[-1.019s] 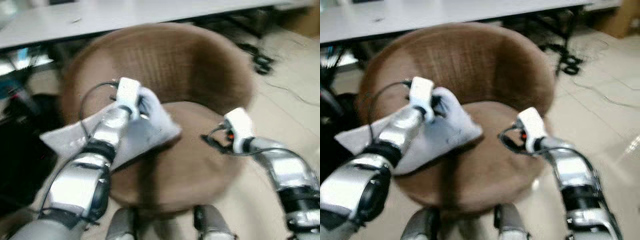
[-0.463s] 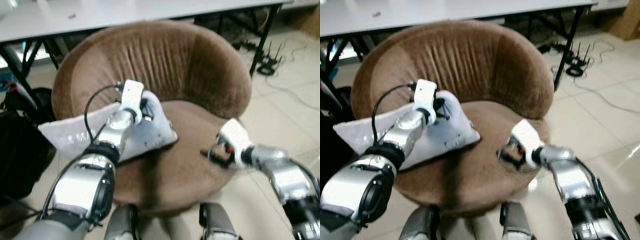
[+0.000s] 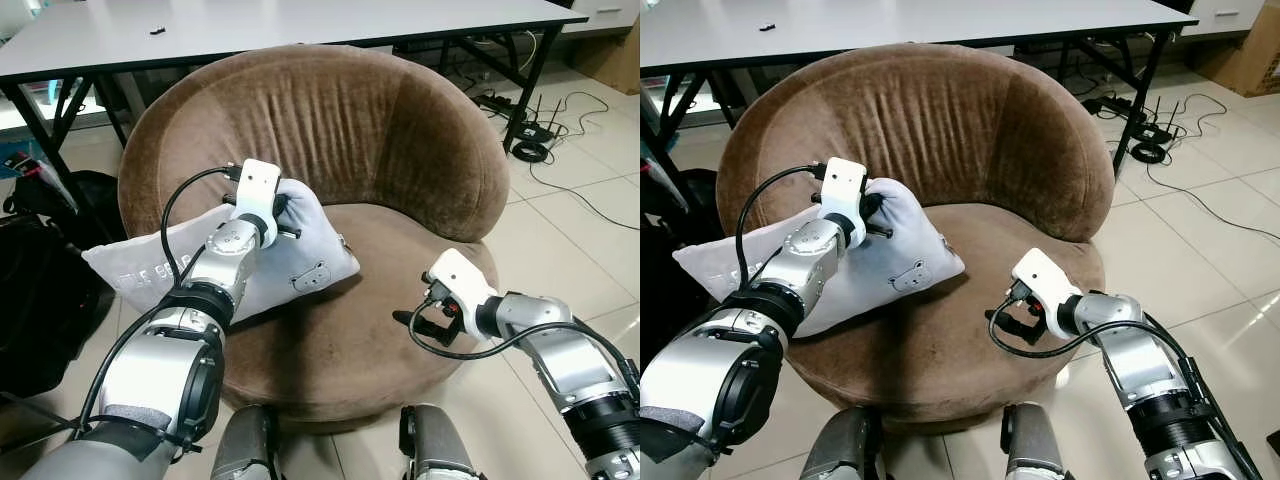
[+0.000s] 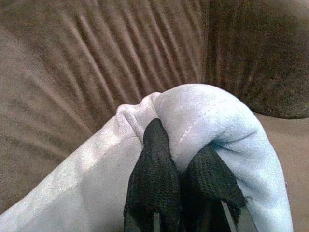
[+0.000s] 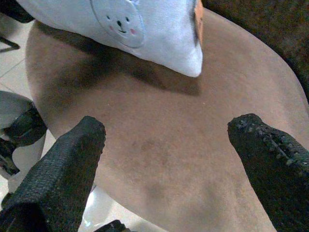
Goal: Move the pillow to the sofa from floor
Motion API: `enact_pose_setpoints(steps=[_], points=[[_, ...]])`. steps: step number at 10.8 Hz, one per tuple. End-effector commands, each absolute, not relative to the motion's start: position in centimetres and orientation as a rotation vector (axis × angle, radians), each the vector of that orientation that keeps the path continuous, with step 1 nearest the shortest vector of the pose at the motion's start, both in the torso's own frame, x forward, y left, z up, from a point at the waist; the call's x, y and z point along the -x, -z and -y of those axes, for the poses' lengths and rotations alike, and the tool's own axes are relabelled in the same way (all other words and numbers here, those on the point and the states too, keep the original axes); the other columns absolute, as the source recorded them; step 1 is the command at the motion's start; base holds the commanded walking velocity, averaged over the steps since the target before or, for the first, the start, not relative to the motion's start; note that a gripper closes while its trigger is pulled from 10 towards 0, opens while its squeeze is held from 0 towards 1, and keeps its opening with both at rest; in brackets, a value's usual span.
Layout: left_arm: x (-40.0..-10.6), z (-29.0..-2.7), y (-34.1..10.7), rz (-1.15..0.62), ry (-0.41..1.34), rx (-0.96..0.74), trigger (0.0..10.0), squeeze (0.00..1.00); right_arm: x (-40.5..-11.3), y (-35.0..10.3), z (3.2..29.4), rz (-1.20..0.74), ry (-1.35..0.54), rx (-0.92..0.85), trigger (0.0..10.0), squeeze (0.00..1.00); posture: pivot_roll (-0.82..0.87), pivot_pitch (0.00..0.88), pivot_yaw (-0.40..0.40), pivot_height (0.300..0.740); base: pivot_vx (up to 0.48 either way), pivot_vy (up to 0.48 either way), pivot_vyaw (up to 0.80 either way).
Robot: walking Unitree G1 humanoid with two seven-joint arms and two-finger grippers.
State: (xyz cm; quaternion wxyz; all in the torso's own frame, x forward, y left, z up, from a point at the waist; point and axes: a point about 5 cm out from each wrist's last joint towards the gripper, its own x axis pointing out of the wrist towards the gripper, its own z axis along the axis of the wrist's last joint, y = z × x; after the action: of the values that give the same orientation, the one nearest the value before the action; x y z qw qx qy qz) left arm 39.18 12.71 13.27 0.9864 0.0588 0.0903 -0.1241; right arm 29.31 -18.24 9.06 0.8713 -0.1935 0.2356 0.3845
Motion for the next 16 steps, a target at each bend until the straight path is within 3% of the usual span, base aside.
enact_pose_setpoints(steps=[1, 10, 13, 16], points=[[-39.54, -13.13, -14.03, -0.168, 0.226, -0.124, 10.0, 0.0, -29.59, -9.87, 17.74, -0.457, -0.849, 0.442, 10.0, 0.0, -0.22, 0.0, 0.061, 0.615, 0.0, 0.0, 0.0], [-39.61, -13.0, -14.24, -0.158, 0.231, -0.131, 10.0, 0.0, -30.27, -10.14, 17.63, -0.435, -0.852, 0.455, 10.0, 0.0, -0.22, 0.0, 0.059, 0.615, 0.0, 0.0, 0.0], [-39.57, -13.0, -14.14, -0.163, 0.232, -0.122, 10.0, 0.0, -30.1, -10.03, 17.66, -0.439, -0.858, 0.456, 10.0, 0.0, -0.22, 0.0, 0.06, 0.615, 0.0, -0.423, 0.0], [-39.58, -12.98, -14.15, -0.163, 0.23, -0.117, 10.0, 0.0, -30.04, -10.0, 17.72, -0.443, -0.862, 0.457, 10.0, 0.0, -0.22, 0.0, 0.057, 0.615, 0.0, 0.0, 0.0]])
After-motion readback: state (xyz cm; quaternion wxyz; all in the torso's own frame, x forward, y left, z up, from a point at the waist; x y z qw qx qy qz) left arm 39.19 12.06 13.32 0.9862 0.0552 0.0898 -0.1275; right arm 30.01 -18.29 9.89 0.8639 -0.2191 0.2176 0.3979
